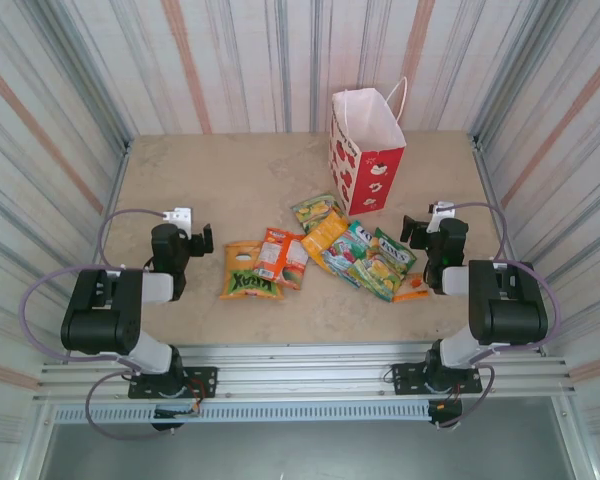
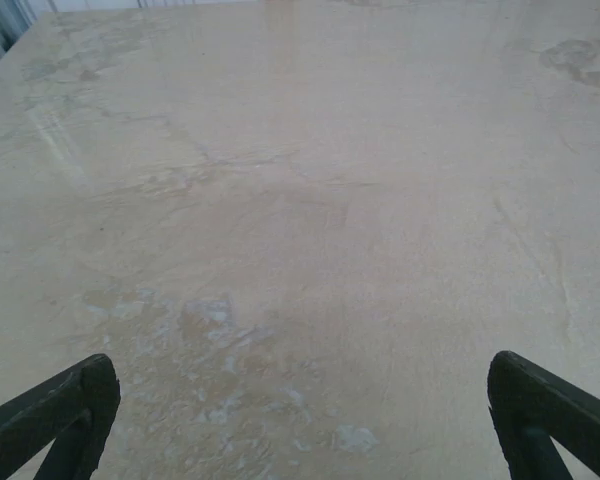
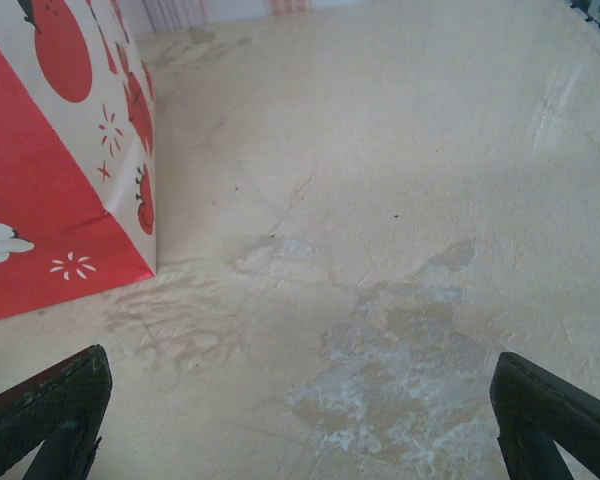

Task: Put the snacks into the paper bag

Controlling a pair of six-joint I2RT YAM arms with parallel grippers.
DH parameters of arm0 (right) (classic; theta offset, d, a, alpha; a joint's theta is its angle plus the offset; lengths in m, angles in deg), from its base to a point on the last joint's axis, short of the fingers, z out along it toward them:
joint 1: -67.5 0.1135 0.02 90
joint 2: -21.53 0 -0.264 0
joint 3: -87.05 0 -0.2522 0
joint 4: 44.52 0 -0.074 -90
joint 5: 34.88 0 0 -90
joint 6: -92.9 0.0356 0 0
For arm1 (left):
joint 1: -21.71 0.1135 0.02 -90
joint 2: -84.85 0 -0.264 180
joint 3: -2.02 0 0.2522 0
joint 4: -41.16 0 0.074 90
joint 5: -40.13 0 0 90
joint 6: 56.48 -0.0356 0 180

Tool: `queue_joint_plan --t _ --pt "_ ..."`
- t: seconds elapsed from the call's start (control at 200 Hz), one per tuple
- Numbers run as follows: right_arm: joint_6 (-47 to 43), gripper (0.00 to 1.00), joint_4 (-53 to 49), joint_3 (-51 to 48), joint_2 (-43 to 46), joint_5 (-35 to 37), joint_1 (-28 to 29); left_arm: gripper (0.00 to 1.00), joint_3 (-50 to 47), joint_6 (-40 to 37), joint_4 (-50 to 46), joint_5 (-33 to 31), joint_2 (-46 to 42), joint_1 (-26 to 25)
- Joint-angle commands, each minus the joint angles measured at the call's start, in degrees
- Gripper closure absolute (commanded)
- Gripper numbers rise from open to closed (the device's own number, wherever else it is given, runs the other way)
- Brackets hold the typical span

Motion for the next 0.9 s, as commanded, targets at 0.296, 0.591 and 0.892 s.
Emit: queue_joint_plan --t 0.296,0.591,0.892 --pt "-0.44 0.01 -0.22 0.07 -0.38 0.72 0.15 0.01 1.36 -1.48 -0.41 3.45 -0.30 0.61" --pt "-0.40 0.01 -0.31 0.25 -0.35 0.78 0.12 0.01 1.54 -1.30 -0.64 3.97 -0.16 0.84" --pt "-0.58 0.01 -0.94 0.40 0.24 0.07 0.09 0.01 1.89 -1.54 -1.42 4.15 -0.84 0.67"
